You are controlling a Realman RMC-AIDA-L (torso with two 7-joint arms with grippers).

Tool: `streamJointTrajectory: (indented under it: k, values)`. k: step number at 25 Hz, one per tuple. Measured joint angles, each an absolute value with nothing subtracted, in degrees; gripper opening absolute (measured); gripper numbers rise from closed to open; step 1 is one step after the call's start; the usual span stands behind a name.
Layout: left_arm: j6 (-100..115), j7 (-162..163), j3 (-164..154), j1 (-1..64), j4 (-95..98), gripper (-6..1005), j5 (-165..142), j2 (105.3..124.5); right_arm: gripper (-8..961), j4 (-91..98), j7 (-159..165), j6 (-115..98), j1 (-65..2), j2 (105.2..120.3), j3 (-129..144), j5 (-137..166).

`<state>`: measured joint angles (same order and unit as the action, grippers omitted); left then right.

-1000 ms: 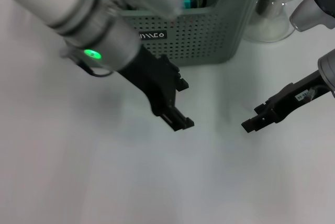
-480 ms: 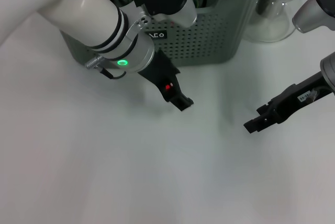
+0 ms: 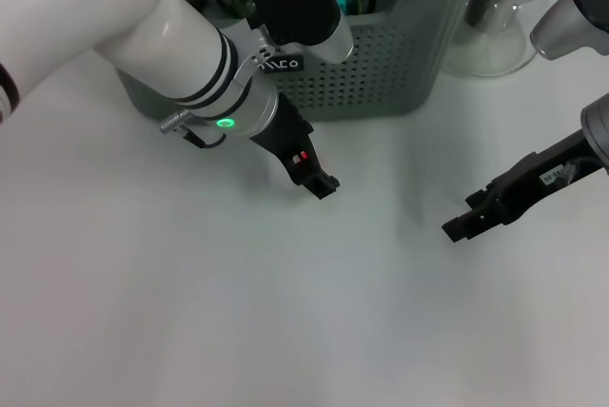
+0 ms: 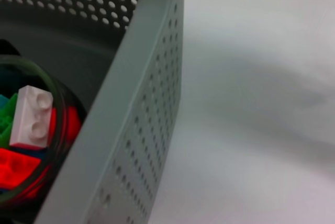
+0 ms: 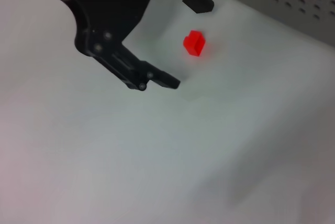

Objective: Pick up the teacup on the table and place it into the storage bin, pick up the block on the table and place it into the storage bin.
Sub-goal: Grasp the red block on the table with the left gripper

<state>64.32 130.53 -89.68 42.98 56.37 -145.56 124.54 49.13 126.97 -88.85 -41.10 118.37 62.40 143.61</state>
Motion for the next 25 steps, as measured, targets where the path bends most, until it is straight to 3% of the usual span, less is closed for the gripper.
streamJointTrajectory:
  k: [7, 12, 15, 25]
  values:
    - [61.31, 131.96, -91.09, 44.02, 53.05, 860, -146.96, 124.54, 685, 49.13, 127.12, -88.86, -41.23, 118.39, 62.54, 143.61]
    - [59.87, 132.24, -91.16, 44.08, 52.49, 696, -147.02, 124.56, 685, 49.12, 127.21, -88.86, -41.22, 118.39, 62.63, 143.61]
    - [59.73, 132.35, -91.48, 44.17, 52.15, 460, -147.09, 124.54, 684, 49.13, 127.20, -88.86, -41.22, 118.39, 62.67, 143.61]
    - [59.33, 133.06, -92.79, 44.21, 52.04, 391, -147.13, 124.54, 685, 49.13, 127.04, -88.86, -41.03, 118.39, 62.62, 143.61]
